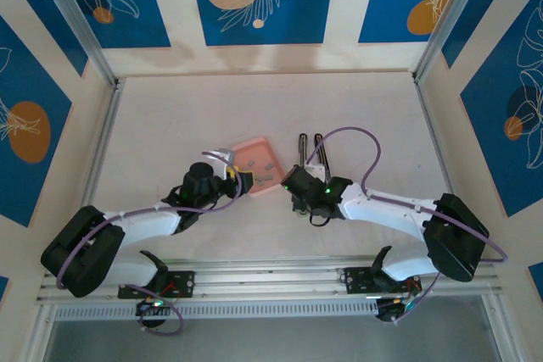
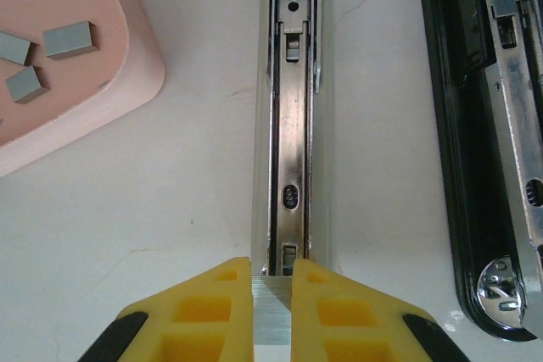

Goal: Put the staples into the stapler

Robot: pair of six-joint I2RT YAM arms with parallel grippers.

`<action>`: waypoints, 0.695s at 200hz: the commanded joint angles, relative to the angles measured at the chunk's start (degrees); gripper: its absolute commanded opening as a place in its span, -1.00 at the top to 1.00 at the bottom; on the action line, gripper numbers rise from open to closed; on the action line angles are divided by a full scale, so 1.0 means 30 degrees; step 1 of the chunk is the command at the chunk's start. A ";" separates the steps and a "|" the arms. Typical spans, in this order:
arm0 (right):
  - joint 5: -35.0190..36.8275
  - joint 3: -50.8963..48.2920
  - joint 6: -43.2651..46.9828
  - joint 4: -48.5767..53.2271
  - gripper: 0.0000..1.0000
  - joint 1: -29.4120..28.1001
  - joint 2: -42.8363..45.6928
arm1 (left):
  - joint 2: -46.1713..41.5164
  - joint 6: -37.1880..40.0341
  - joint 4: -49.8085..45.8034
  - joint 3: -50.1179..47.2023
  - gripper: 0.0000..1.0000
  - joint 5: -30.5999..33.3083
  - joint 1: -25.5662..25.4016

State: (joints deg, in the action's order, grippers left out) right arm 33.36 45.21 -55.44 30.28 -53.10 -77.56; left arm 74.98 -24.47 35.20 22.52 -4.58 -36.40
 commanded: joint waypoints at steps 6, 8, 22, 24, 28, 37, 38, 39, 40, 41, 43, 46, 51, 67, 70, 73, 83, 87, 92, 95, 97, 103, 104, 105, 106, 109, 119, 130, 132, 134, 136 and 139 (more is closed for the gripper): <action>-0.0165 0.0117 -0.0042 0.0014 0.71 0.0095 -0.0250 | 0.0137 0.0048 0.0690 -0.0041 -0.23 0.0033 -0.0254; -0.0165 0.0123 -0.0045 0.0043 0.71 0.0108 -0.0250 | 0.0127 0.0057 0.0689 -0.0060 -0.23 0.0032 -0.0243; -0.0164 0.0139 -0.0023 0.0092 0.71 0.0153 -0.0320 | 0.0184 0.0076 0.0709 -0.0040 -0.23 0.0032 -0.0246; -0.0164 0.0172 -0.0032 0.0084 0.71 0.0167 -0.0334 | 0.0183 0.0072 0.0708 -0.0052 -0.23 0.0032 -0.0233; -0.0161 0.0165 -0.0050 0.0095 0.71 0.0175 -0.0365 | 0.0217 0.0070 0.0715 -0.0053 -0.23 0.0005 -0.0255; -0.0093 0.0194 -0.0064 0.0167 0.71 0.0194 -0.0408 | 0.0218 0.0097 0.0723 -0.0046 -0.24 -0.0024 -0.0245; -0.0085 0.0194 -0.0064 0.0163 0.71 0.0187 -0.0417 | 0.0225 0.0098 0.0735 -0.0042 -0.24 -0.0025 -0.0237; -0.0066 0.0208 -0.0065 0.0161 0.71 0.0184 -0.0422 | 0.0243 0.0084 0.0741 -0.0039 -0.24 -0.0026 -0.0233; -0.0057 0.0201 -0.0094 0.0175 0.71 0.0197 -0.0453 | 0.0252 0.0077 0.0759 -0.0053 -0.23 -0.0026 -0.0246; -0.0052 0.0197 -0.0109 0.0197 0.71 0.0189 -0.0469 | 0.0256 0.0074 0.0753 -0.0045 -0.23 -0.0026 -0.0252; -0.0048 0.0202 -0.0112 0.0191 0.71 0.0198 -0.0481 | 0.0259 0.0042 0.0763 -0.0039 -0.24 -0.0026 -0.0249; -0.0047 0.0216 -0.0085 0.0207 0.71 0.0216 -0.0525 | 0.0260 0.0048 0.0778 -0.0052 -0.24 -0.0041 -0.0250; -0.0033 0.0265 -0.0053 0.0210 0.71 0.0232 -0.0575 | 0.0308 0.0021 0.0805 -0.0053 -0.23 -0.0055 -0.0247; -0.0046 0.0411 0.0067 0.0212 0.71 0.0298 -0.0809 | 0.0407 -0.0024 0.0919 -0.0069 -0.23 -0.0112 -0.0254; -0.0047 0.0440 0.0091 0.0221 0.71 0.0298 -0.0848 | 0.0440 -0.0044 0.0952 -0.0067 -0.24 -0.0107 -0.0232; -0.0047 0.0470 0.0097 0.0248 0.71 0.0305 -0.0882 | 0.0448 -0.0068 0.0974 -0.0052 -0.23 -0.0113 -0.0244; -0.0047 0.0543 0.0113 0.0320 0.71 0.0327 -0.1010 | 0.0493 -0.0061 0.1038 -0.0039 -0.23 -0.0143 -0.0251; -0.0047 0.0570 0.0126 0.0331 0.71 0.0329 -0.1056 | 0.0504 -0.0075 0.1040 -0.0072 -0.24 -0.0144 -0.0256; -0.0048 0.0585 0.0119 0.0315 0.71 0.0342 -0.1081 | 0.0501 -0.0076 0.1053 -0.0051 -0.23 -0.0144 -0.0250; -0.0047 0.0605 0.0112 0.0326 0.71 0.0351 -0.1109 | 0.0518 -0.0061 0.1045 -0.0054 -0.23 -0.0140 -0.0250; -0.0047 0.0604 0.0111 0.0326 0.71 0.0341 -0.1117 | 0.0523 -0.0072 0.1041 -0.0078 -0.23 -0.0128 -0.0234; -0.0074 0.0611 0.0086 0.0322 0.71 0.0336 -0.1108 | 0.0519 -0.0044 0.1042 -0.0090 -0.23 -0.0150 -0.0240; -0.0075 0.0607 0.0084 0.0314 0.71 0.0332 -0.1104 | 0.0521 -0.0045 0.1041 -0.0078 -0.23 -0.0147 -0.0249; -0.0076 0.0605 0.0083 0.0310 0.71 0.0344 -0.1117 | 0.0493 -0.0031 0.1055 -0.0072 -0.23 -0.0145 -0.0254; -0.0062 0.0604 0.0067 0.0323 0.71 0.0351 -0.1123 | 0.0480 -0.0039 0.1047 -0.0084 -0.23 -0.0144 -0.0241; -0.0053 0.0607 0.0058 0.0316 0.71 0.0338 -0.1136 | 0.0486 -0.0028 0.1037 -0.0069 -0.23 -0.0144 -0.0249; -0.0040 0.0574 0.0042 0.0329 0.71 0.0351 -0.1123 | 0.0494 -0.0017 0.1021 -0.0096 -0.23 -0.0144 -0.0250; -0.0047 0.0574 0.0031 0.0328 0.72 0.0356 -0.1125 | 0.0514 0.0012 0.1023 -0.0095 -0.24 -0.0143 -0.0237; -0.0062 0.0574 0.0003 0.0356 0.71 0.0357 -0.1150 | 0.0522 0.0012 0.1021 -0.0095 -0.24 -0.0143 -0.0246; -0.0051 0.0574 -0.0004 0.0348 0.72 0.0357 -0.1142 | 0.0516 0.0012 0.1013 -0.0081 -0.23 -0.0144 -0.0248; -0.0048 0.0552 0.0002 0.0339 0.72 0.0357 -0.1132 | 0.0500 0.0012 0.0989 -0.0077 -0.23 -0.0144 -0.0248; -0.0047 0.0546 -0.0005 0.0336 0.72 0.0357 -0.1141 | 0.0518 0.0012 0.0982 -0.0082 -0.23 -0.0144 -0.0250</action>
State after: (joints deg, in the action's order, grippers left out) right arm 33.12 45.65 -55.42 30.46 -52.36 -80.77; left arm 76.09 -24.49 36.77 22.52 -4.60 -36.47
